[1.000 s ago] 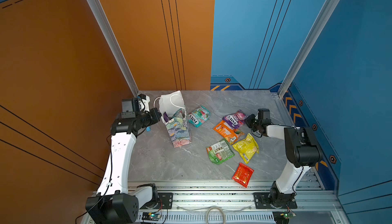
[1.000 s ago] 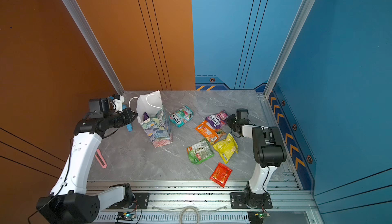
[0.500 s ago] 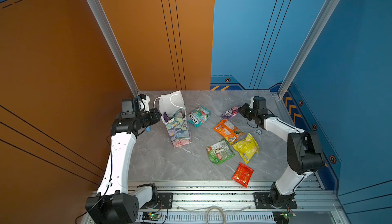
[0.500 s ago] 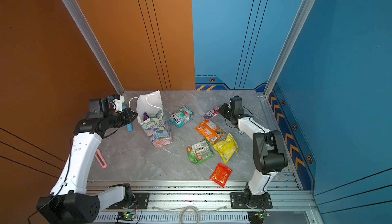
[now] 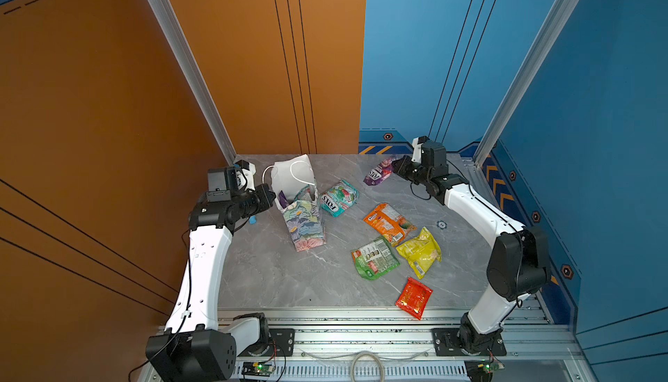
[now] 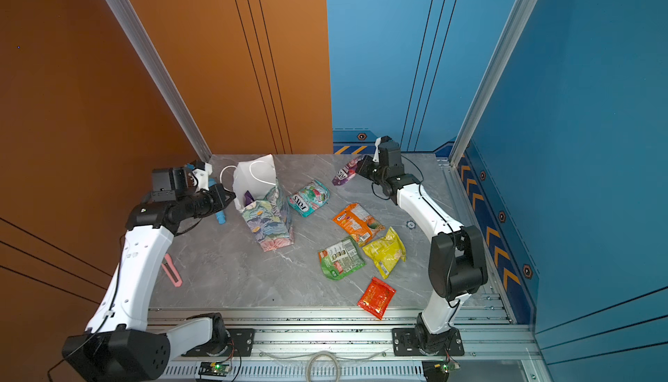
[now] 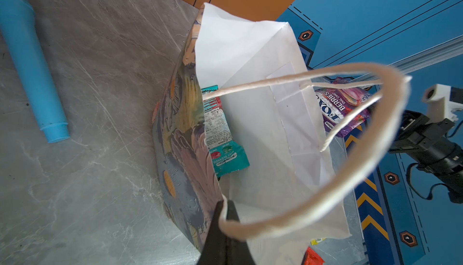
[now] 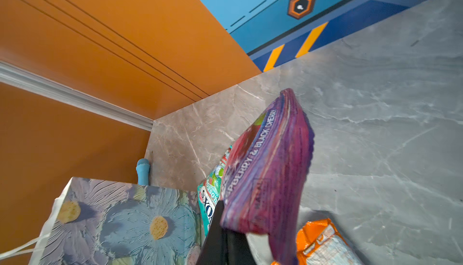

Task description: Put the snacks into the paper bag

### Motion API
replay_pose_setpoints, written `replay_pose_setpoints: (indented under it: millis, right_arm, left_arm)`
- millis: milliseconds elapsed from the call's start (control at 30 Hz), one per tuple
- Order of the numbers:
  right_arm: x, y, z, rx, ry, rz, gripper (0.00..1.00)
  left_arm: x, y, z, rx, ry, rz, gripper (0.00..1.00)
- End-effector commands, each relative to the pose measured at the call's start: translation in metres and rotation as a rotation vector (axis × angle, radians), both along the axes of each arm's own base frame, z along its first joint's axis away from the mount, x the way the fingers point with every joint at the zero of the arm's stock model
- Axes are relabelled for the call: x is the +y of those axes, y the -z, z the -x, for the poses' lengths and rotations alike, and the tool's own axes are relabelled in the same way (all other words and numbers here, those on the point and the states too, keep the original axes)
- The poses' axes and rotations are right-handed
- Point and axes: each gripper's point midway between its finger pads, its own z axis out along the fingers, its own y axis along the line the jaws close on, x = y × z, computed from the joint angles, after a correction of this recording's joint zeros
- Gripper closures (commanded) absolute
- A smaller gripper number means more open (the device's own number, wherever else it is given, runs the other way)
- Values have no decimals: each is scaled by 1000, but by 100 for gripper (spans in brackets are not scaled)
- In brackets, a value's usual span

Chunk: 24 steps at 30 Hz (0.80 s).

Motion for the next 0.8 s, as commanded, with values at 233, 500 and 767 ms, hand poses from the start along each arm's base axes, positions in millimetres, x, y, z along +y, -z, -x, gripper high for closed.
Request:
replay_pose_setpoints:
  millis: [233,500,767]
  right_arm:
    - [61,-109,26,-225,-185,28,100]
    - [111,-171,41,-347,-305,14,100]
    - [159,-205,44,-437,-362,-3,100]
  left_arm:
    - [-5,-12,-2,-45,31,18,100]
    - [-10,-12,-3,-43,51,28,100]
    - [-14,-12,-3,-43,62,33,100]
